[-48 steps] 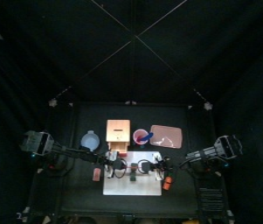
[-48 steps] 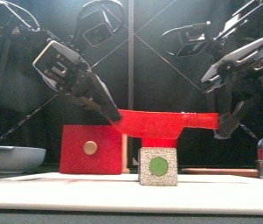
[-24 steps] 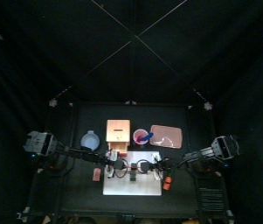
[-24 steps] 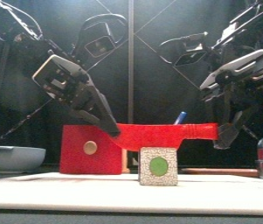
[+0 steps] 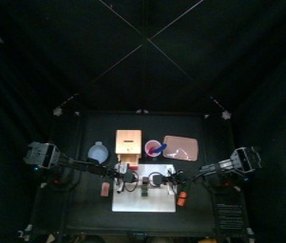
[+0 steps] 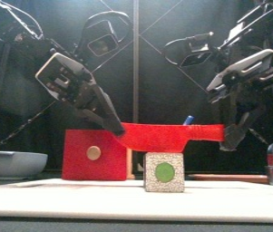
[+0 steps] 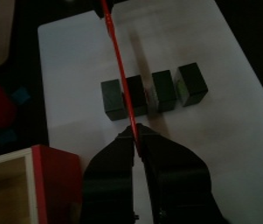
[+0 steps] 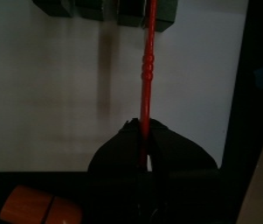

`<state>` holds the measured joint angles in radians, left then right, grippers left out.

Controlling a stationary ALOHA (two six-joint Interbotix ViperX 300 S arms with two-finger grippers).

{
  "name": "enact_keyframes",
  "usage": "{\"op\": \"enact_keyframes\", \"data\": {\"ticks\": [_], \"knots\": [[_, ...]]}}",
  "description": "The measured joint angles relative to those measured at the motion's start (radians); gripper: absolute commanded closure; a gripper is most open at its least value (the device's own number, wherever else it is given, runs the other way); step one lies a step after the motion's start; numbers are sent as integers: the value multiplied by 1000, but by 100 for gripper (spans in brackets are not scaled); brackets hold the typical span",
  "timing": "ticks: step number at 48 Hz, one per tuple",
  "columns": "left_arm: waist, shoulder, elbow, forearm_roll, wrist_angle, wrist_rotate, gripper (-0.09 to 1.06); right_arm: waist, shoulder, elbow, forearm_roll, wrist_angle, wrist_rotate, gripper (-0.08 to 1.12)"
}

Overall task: Place sushi on board then cut the sushi with the knife then place the pieces on the plate
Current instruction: Cut the sushi into 4 pieces

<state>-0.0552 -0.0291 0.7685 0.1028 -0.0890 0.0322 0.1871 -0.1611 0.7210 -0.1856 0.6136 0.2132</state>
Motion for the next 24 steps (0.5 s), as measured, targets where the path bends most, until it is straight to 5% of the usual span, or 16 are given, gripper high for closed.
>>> {"op": "enact_keyframes", "data": {"ticks": [9, 24], "knots": [[9, -9, 15, -48, -52, -2, 9, 2, -9, 5, 8, 8, -2, 76], [6, -83, 41, -58, -245, 3, 8, 3, -101, 37, 129, 80, 0, 76]]}}
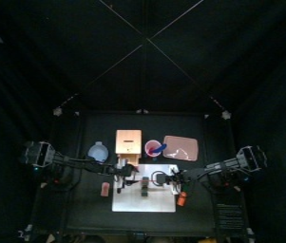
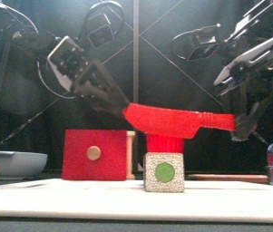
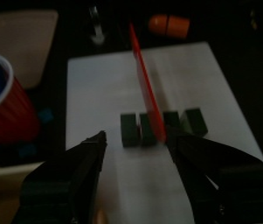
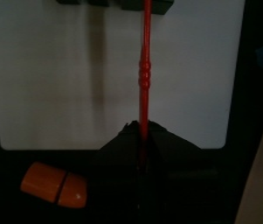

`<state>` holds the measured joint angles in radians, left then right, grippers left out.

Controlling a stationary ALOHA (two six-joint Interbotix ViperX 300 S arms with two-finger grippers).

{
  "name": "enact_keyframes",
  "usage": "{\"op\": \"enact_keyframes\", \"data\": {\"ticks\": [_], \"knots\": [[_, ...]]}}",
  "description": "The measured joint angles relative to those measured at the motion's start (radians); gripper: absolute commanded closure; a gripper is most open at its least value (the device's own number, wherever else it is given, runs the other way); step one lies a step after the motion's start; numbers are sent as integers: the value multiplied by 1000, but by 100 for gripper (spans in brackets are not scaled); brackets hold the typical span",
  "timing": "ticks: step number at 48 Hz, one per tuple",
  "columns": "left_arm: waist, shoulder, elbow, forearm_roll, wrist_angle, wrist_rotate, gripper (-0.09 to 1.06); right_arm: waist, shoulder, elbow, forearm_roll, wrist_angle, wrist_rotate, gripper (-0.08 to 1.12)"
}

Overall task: Place sushi on board then cut the sushi with the knife then place the pieces on the plate
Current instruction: Cut the sushi into 4 pieces

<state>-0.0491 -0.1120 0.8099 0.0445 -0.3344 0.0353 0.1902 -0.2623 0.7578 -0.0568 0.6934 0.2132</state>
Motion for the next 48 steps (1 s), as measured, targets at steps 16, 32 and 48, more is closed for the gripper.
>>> {"op": "enact_keyframes", "data": {"ticks": [16, 32, 48], "knots": [[0, -12, 43, 0, -141, 0, 8, -25, -193, 98, 405, 11, 5, 76], [0, 14, 46, 0, -152, 0, 8, -63, -279, 219, 655, -23, 232, 76], [0, 20, 80, 0, -156, 2, 8, 46, -293, 224, 359, -92, 963, 74]]}}
